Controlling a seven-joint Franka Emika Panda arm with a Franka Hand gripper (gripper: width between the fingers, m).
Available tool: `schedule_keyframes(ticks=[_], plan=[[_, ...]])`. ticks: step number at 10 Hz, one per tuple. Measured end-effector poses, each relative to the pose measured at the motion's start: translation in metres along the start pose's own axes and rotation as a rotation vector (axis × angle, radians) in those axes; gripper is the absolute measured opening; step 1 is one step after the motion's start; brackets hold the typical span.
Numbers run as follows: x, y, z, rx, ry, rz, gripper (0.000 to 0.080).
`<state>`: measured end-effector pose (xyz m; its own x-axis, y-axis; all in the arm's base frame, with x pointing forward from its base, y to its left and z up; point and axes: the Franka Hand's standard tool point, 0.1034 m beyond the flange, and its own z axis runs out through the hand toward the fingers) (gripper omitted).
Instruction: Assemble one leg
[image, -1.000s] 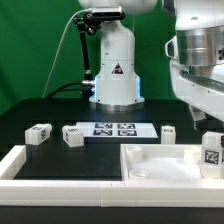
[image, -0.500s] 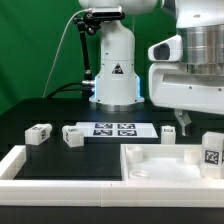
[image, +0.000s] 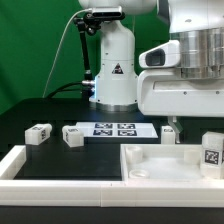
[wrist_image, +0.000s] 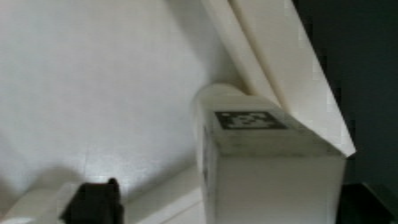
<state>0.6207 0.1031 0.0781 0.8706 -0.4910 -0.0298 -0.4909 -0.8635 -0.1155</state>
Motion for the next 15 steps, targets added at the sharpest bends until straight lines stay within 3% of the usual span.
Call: schedule_keyframes(ticks=[1,2,3,5,12,15], plan=[[0.0000,0.0000,0.0000,0.000,0.000,0.000,0.0398],[0.0001,0.0000,-0.0001,0.000,0.000,0.023,0.0398],[0.0001,0.0001,-0.0001,0.000,0.000,0.045,0.0291],[-0.0002,-0.0004,0.0000,0.003,-0.001,0.107,0.0291],[-0.0059,-0.0078,0.0014,0.013,-0.019,1.007,0.0291],[-0.0005,-0.0069,0.0005,0.033,-0.011,1.356,0.0291]])
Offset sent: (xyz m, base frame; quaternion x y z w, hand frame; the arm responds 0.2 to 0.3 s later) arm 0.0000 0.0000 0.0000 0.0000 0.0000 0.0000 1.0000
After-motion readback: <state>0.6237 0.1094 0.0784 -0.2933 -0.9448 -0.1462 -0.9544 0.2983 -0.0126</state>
